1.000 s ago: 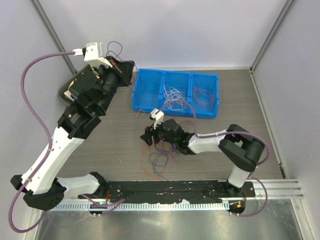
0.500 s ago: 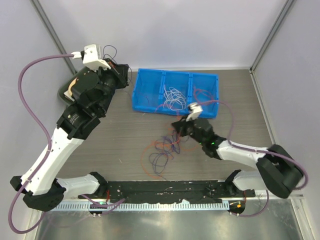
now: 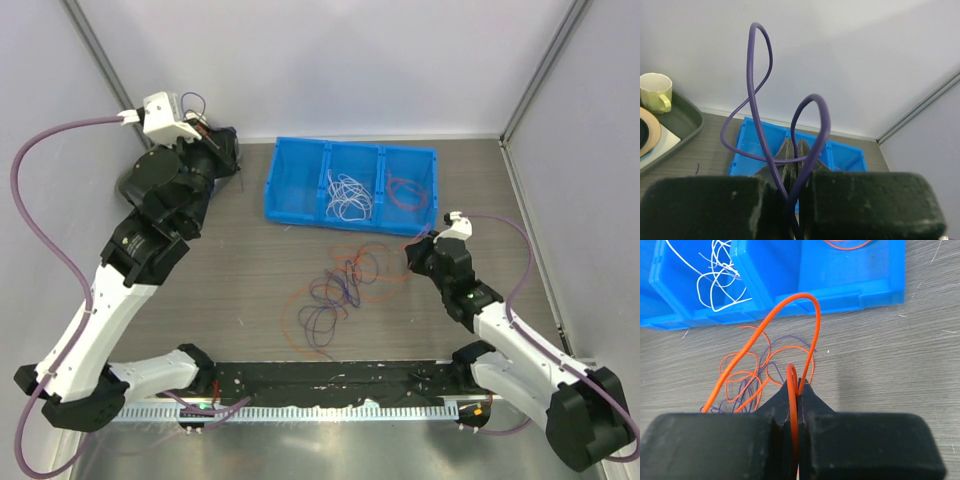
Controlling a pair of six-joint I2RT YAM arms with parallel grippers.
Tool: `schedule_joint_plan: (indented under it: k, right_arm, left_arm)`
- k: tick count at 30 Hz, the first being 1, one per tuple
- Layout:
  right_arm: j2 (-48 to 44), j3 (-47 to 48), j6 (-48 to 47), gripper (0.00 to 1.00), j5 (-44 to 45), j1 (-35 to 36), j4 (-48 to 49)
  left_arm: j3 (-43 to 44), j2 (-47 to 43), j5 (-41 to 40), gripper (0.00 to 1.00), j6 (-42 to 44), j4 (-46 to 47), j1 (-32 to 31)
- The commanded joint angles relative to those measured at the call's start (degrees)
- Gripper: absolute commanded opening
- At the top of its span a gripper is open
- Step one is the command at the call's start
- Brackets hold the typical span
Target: Untangle the cables
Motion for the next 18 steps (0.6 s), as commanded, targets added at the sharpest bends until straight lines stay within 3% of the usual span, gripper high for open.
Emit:
schedule_joint_plan:
  k: [1, 12, 18]
  right_arm:
    - [-3.91, 2.11, 0.14, 0.01, -0.80, -0.19, -3.53]
    - [-6.90, 2.37, 0.41, 0.01, -1.33, -0.28, -3.53]
    - [-7.17, 3.69, -0.38, 0.01, 0.34, -0.19, -7.04]
  left_arm:
    - [0.00, 3.18, 1.95, 0.00, 0.59, 2.65, 0.36]
    - [8.86, 18.74, 13.10, 0.00, -0.55, 5.19, 6.68]
    - [8.09, 28.74, 16.01, 0.00, 0.32, 11.78, 7.83]
